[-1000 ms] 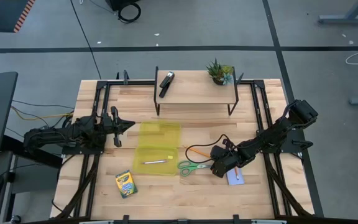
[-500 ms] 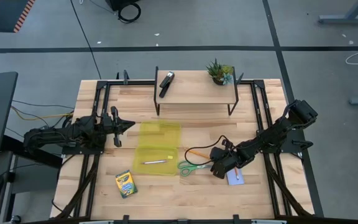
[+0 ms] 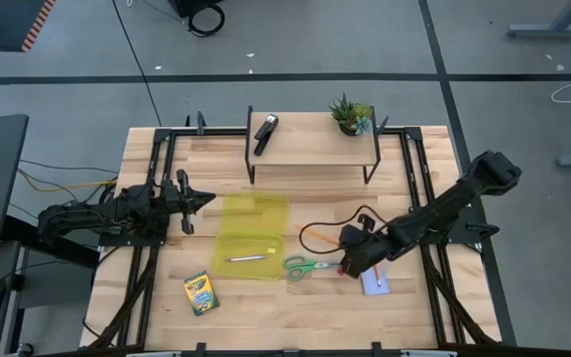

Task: Pack school essentials
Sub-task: Put the yellow pencil into the supply box

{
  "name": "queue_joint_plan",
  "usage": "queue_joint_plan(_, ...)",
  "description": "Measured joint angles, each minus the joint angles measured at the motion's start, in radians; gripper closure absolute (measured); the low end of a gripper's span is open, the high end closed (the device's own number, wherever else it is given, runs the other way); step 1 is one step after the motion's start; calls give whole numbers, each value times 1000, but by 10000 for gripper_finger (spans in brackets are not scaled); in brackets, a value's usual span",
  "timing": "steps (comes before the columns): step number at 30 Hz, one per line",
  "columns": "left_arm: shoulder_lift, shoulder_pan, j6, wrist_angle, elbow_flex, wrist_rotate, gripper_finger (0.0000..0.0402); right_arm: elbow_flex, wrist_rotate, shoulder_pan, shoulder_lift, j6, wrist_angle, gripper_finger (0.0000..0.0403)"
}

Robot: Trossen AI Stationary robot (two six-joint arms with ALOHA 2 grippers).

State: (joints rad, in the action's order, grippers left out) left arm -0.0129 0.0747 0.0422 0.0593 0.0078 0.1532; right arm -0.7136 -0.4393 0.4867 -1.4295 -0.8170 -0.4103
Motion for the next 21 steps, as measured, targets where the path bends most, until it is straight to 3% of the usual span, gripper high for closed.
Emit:
queue_joint_plan(8, 0, 0, 0, 1, 0, 0, 373, 0, -79, 1, 116, 81, 34, 365)
queue_joint_plan(21, 0, 0, -3, 2, 0, 0, 383, -1, -129, -2, 156, 260, 240, 365)
